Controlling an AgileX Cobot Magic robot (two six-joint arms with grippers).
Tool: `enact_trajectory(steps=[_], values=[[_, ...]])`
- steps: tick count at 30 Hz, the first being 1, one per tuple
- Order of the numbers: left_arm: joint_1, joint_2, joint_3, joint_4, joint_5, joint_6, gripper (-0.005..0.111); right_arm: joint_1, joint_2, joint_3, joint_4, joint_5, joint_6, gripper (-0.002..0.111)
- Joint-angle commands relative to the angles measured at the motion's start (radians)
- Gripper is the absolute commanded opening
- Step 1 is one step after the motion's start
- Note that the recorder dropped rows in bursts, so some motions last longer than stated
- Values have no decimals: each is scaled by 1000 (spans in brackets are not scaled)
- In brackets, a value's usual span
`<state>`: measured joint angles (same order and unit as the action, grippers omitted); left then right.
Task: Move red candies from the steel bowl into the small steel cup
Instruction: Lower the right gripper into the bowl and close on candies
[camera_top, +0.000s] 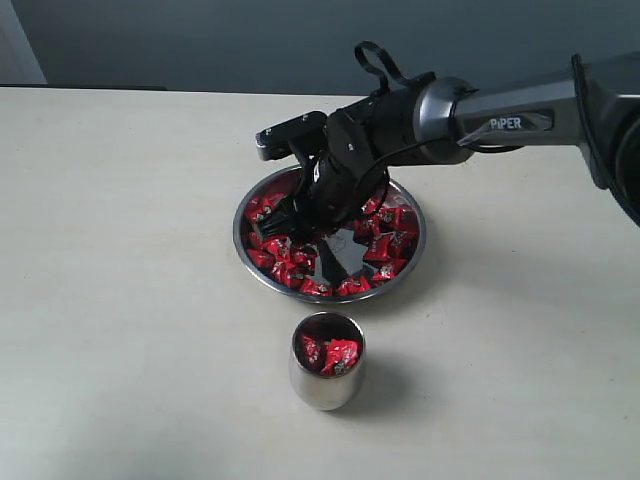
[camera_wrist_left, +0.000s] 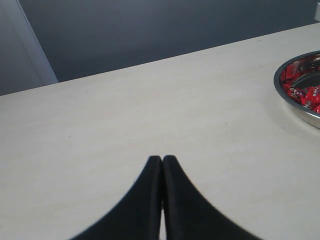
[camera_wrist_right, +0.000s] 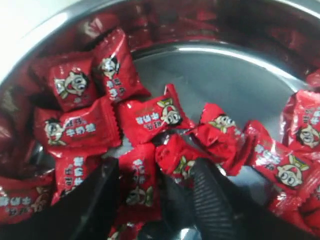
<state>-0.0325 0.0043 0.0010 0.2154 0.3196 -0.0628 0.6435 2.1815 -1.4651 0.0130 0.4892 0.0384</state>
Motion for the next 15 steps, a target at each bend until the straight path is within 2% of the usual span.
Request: enact_trajectory(steps=[1,6,15], values=[[0,-4,-1,0,-7,-5,0,-6,0,-6,-1,-5,1,35],[0,-4,-1,0,-7,-5,0,-6,0,-6,-4,-5,1,2],[0,-4,-1,0,-7,-5,0,-6,-53,-6,-4,6,1,-1]])
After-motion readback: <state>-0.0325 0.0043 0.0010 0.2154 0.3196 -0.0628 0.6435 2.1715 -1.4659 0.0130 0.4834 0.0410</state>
